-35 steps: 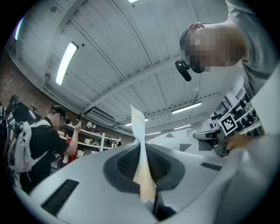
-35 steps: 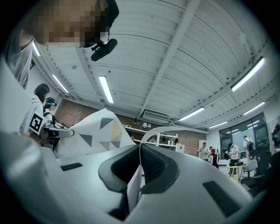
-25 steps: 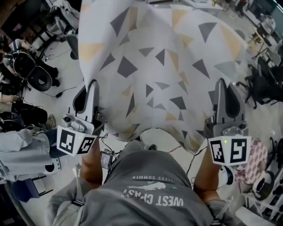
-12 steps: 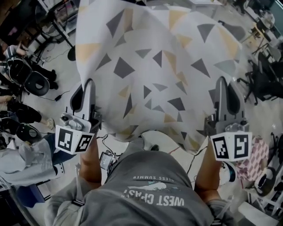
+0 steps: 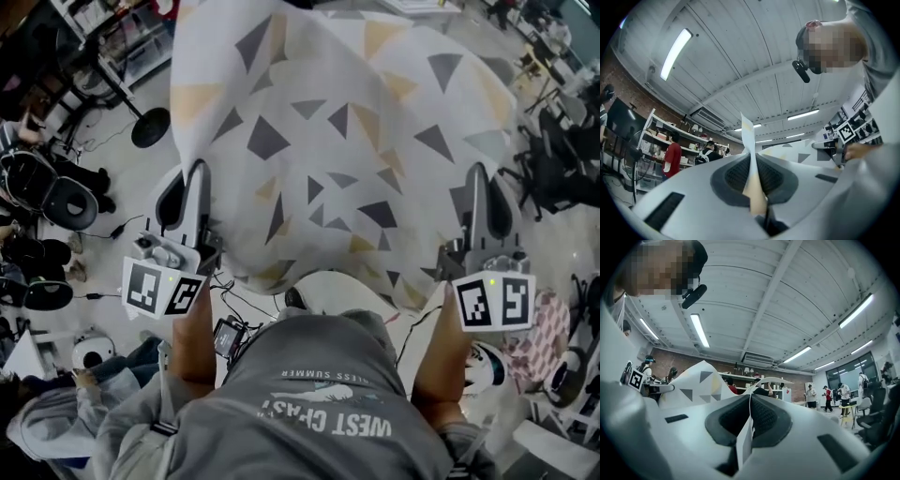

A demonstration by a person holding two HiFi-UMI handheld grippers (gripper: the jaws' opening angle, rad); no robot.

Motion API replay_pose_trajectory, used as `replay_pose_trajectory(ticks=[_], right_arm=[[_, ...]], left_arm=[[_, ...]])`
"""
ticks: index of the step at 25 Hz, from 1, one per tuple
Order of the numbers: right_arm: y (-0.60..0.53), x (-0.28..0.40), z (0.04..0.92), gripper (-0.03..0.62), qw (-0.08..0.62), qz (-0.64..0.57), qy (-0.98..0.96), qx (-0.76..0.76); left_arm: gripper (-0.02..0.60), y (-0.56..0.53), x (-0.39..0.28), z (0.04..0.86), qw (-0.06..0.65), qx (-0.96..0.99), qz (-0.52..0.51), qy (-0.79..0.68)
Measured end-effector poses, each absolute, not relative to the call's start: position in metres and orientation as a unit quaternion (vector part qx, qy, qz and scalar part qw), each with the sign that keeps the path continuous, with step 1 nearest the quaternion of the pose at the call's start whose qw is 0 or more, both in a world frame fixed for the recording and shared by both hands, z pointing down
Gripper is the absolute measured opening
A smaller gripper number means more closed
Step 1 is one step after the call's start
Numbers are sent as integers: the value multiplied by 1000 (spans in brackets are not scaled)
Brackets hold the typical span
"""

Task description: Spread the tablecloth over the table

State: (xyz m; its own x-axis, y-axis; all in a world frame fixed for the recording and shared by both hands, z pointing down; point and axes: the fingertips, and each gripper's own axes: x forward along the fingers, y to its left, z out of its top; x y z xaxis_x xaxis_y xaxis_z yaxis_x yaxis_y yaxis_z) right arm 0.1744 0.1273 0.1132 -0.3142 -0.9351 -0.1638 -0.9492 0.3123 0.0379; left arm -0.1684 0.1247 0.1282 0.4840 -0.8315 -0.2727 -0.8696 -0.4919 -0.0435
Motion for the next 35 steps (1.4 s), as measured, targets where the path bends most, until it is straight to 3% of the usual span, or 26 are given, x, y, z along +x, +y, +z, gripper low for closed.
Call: replay_pose_trajectory(ticks=[20, 28, 35], right_arm=[[97, 193, 130, 12, 77, 65, 832, -545], [5, 253, 131, 12, 80, 48, 862, -499], [-32, 258, 133, 12, 83, 38, 875, -476]], left_arm=[[14, 112, -158, 149, 96, -831, 98, 539], [14, 54, -102, 147, 97, -798, 86, 588], [14, 33, -105, 148, 95, -780, 72, 615]])
